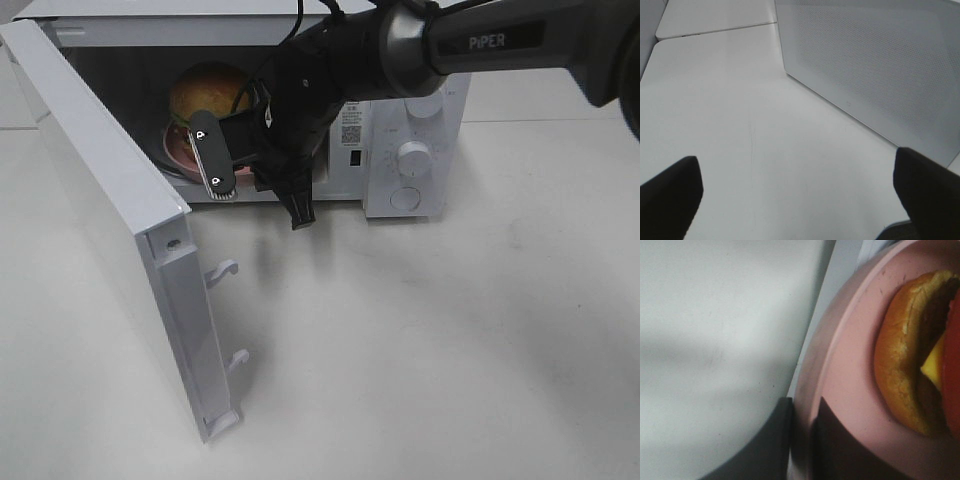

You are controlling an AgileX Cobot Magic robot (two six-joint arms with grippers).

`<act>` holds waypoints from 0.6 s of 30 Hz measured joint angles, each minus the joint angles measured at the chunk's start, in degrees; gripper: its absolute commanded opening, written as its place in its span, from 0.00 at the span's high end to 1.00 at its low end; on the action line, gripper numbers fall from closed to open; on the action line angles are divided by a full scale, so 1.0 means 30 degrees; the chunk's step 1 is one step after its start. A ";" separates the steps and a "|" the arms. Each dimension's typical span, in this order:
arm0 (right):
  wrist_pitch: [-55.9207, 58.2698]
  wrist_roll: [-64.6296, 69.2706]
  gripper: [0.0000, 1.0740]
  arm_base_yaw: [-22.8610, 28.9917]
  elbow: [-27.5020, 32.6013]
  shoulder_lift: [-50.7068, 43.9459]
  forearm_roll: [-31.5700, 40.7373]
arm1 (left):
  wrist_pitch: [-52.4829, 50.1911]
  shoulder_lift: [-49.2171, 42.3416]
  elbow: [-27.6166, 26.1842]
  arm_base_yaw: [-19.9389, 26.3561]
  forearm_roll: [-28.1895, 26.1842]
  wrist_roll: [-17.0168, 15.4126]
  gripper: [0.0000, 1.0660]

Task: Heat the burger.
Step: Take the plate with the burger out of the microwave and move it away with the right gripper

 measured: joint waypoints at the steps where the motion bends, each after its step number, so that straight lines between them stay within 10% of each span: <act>1: 0.0000 0.0000 1.00 0.0000 0.0000 0.0000 0.0000 | 0.0000 0.0000 0.0000 0.0000 0.0000 0.0000 0.09; 18: -0.2330 -0.3266 1.00 -0.0134 0.4125 -0.2807 0.1528 | 0.0000 0.0000 0.0000 0.0000 0.0000 0.0000 0.09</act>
